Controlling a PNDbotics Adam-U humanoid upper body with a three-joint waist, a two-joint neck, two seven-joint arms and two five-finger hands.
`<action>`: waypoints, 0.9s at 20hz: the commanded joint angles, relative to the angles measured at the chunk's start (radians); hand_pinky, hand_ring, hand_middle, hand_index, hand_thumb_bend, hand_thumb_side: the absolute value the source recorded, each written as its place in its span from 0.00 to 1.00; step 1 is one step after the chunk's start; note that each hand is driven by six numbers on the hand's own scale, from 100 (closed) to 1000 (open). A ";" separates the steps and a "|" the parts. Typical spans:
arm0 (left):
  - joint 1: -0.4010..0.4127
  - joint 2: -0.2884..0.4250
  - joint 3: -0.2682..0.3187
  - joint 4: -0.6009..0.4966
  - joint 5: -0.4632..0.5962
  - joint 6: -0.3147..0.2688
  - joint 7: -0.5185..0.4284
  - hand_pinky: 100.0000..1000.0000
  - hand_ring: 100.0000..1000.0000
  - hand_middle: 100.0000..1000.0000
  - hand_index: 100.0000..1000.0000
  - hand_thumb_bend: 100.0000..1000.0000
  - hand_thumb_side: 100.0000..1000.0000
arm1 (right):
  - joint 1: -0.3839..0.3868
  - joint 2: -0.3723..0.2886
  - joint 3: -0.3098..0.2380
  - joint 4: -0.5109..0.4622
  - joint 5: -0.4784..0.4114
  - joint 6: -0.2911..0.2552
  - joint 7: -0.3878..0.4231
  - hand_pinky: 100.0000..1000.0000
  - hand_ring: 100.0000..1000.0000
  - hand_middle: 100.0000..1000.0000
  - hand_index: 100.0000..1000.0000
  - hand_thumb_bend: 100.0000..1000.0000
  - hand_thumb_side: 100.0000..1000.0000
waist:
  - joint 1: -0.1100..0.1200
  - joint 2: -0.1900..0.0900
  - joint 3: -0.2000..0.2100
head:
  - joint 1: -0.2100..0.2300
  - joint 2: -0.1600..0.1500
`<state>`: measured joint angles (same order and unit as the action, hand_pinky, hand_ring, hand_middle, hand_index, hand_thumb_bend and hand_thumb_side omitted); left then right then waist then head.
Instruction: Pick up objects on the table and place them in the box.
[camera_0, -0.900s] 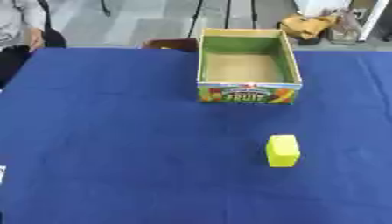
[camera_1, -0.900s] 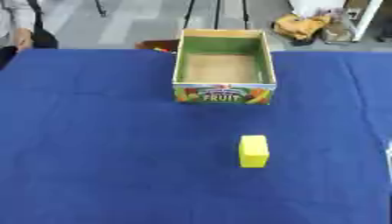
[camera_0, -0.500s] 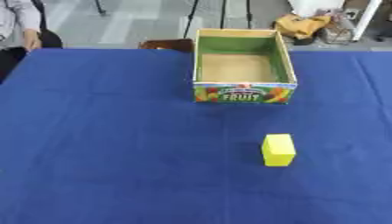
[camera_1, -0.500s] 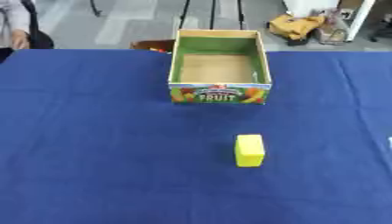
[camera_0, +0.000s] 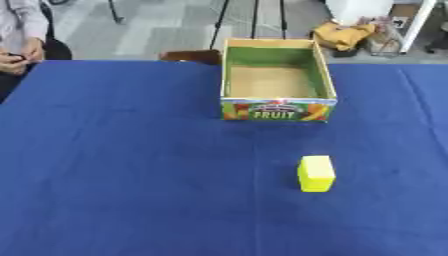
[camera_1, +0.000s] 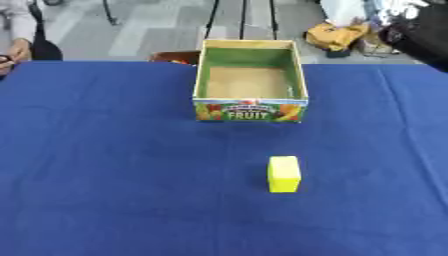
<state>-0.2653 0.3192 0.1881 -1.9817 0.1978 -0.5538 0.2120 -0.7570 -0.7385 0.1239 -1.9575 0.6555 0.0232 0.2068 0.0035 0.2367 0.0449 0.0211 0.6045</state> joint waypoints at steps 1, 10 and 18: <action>-0.004 0.030 -0.001 -0.018 0.003 0.000 -0.005 0.56 0.72 0.84 0.96 0.00 1.00 | -0.056 -0.080 0.041 0.023 0.029 0.005 0.144 0.79 0.88 0.83 0.89 0.00 1.00 | -0.001 -0.022 0.002 | -0.005 0.003; 0.000 0.039 -0.004 -0.018 0.003 0.002 -0.009 0.56 0.72 0.84 0.96 0.00 1.00 | -0.154 -0.175 0.155 0.114 -0.014 -0.020 0.364 0.79 0.89 0.84 0.89 0.00 0.96 | -0.012 -0.030 0.000 | -0.006 0.002; 0.000 0.042 -0.004 -0.018 0.003 0.003 -0.012 0.56 0.72 0.84 0.96 0.00 1.00 | -0.168 -0.200 0.212 0.159 -0.052 -0.036 0.464 0.80 0.89 0.84 0.90 0.00 0.97 | -0.019 -0.029 -0.001 | -0.006 -0.005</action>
<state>-0.2564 0.3357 0.1822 -1.9817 0.1979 -0.5504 0.2047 -0.9090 -0.9020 0.3425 -1.8015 0.6188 -0.0119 0.6585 -0.0155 0.2270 0.0451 0.0155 0.6052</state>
